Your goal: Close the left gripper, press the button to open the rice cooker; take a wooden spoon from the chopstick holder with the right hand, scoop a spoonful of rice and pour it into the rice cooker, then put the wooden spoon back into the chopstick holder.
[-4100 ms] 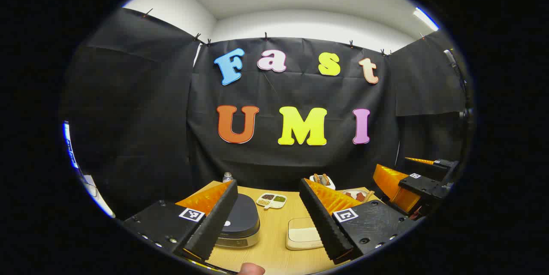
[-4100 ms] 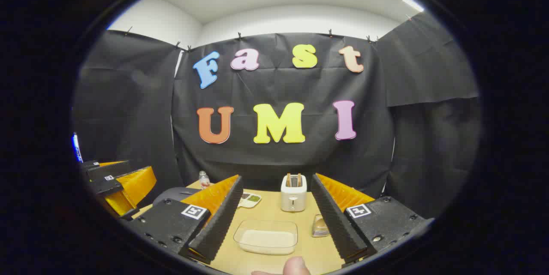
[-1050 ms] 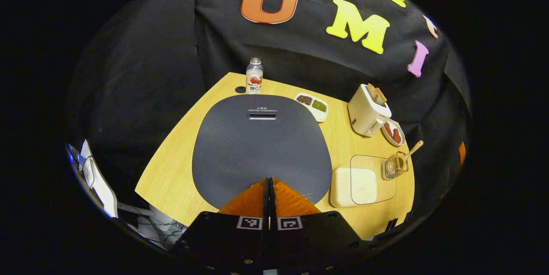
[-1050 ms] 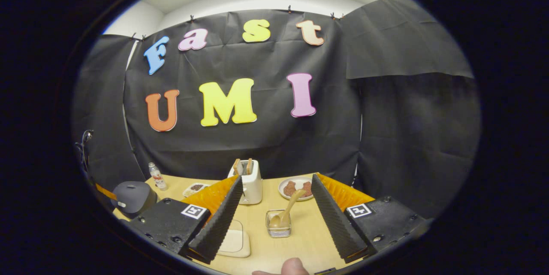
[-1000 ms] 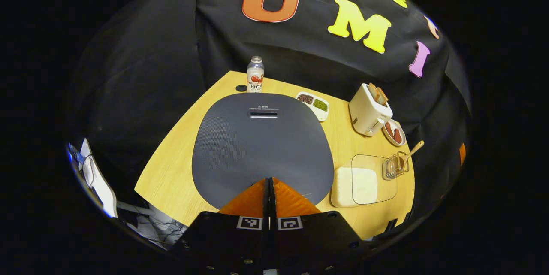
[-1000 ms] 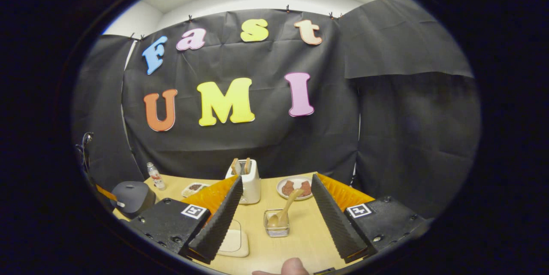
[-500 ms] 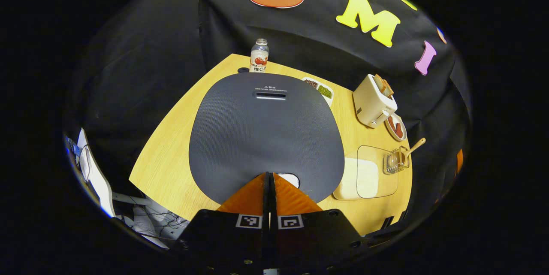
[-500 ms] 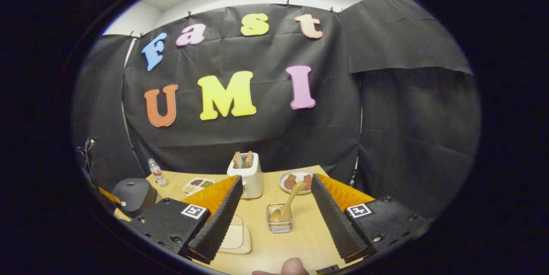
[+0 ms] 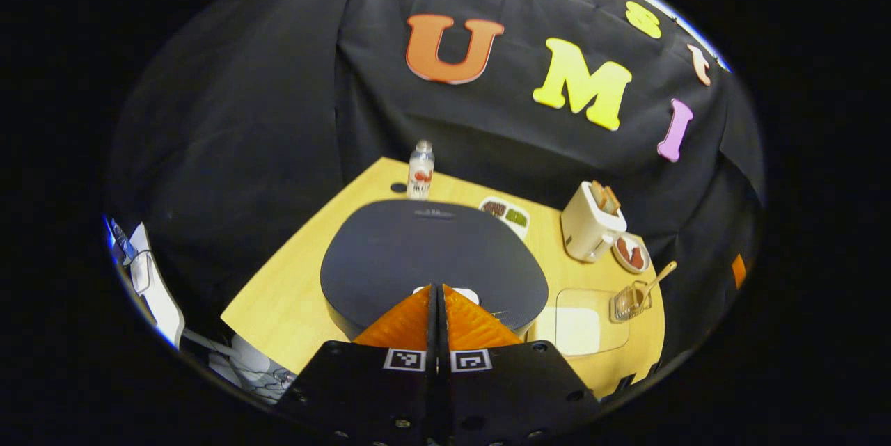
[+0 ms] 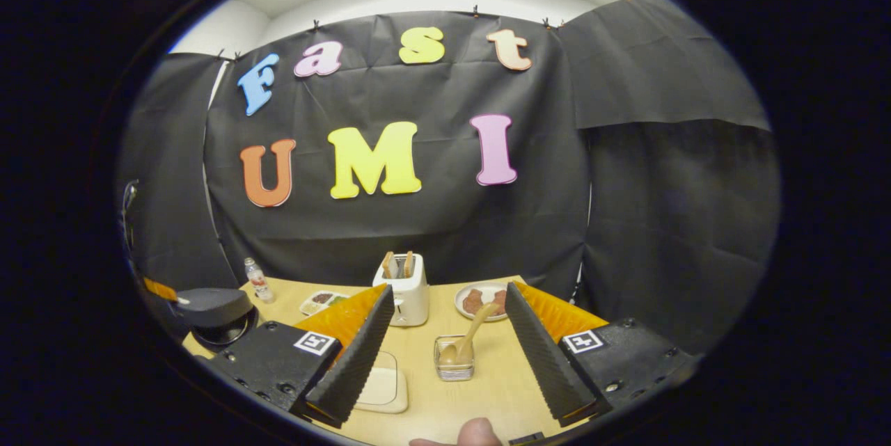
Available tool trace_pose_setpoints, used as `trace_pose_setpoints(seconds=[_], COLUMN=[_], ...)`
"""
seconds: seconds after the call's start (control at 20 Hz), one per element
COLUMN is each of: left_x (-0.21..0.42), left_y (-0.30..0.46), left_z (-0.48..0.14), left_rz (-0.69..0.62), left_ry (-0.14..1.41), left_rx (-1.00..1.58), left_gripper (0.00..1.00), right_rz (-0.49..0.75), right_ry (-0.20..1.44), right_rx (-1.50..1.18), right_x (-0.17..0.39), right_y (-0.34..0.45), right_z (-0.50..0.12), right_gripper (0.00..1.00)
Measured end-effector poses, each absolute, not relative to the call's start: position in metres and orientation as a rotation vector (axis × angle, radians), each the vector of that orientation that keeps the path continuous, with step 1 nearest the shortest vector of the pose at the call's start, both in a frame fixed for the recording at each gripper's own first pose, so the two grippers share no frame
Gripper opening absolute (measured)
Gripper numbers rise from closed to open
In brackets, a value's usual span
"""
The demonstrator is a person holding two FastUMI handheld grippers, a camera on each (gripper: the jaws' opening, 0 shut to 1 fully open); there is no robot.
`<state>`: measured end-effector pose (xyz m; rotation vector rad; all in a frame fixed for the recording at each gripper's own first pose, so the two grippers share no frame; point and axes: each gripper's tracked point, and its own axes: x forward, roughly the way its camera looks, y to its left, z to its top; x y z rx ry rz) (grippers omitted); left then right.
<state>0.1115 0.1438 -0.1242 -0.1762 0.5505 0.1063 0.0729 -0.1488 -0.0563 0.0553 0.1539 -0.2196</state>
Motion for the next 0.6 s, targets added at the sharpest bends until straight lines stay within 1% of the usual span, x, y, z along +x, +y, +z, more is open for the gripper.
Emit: trace_pose_setpoints(seconds=[0.1,0.25,0.3,0.35,0.45,0.55,0.6], left_x=[0.117,0.116,0.115,0.116,0.114,0.11,0.108], left_y=[0.144,0.143,0.138,0.133,0.123,0.112,0.106], left_z=[-0.09,-0.072,-0.068,-0.063,-0.058,-0.05,-0.047], left_rz=[0.107,0.093,0.081,0.068,0.056,0.039,0.024], left_ry=[0.44,0.376,0.362,0.349,0.326,0.292,0.277], left_rx=[-0.163,-0.114,-0.103,-0.097,-0.089,-0.089,-0.096], left_gripper=[0.0,0.0,0.07,0.0,0.0,0.02,0.12], right_rz=[-0.217,-0.221,-0.223,-0.228,-0.233,-0.234,-0.232], right_ry=[0.154,0.156,0.158,0.162,0.165,0.179,0.187], right_rx=[0.054,0.051,0.052,0.052,0.053,0.047,0.043], right_x=[0.069,0.063,0.061,0.061,0.059,0.06,0.06], right_y=[-0.146,-0.148,-0.15,-0.152,-0.156,-0.159,-0.161], right_z=[-0.056,-0.057,-0.057,-0.058,-0.059,-0.063,-0.066], right_gripper=[1.0,1.0,1.0,1.0,1.0,1.0,1.0])
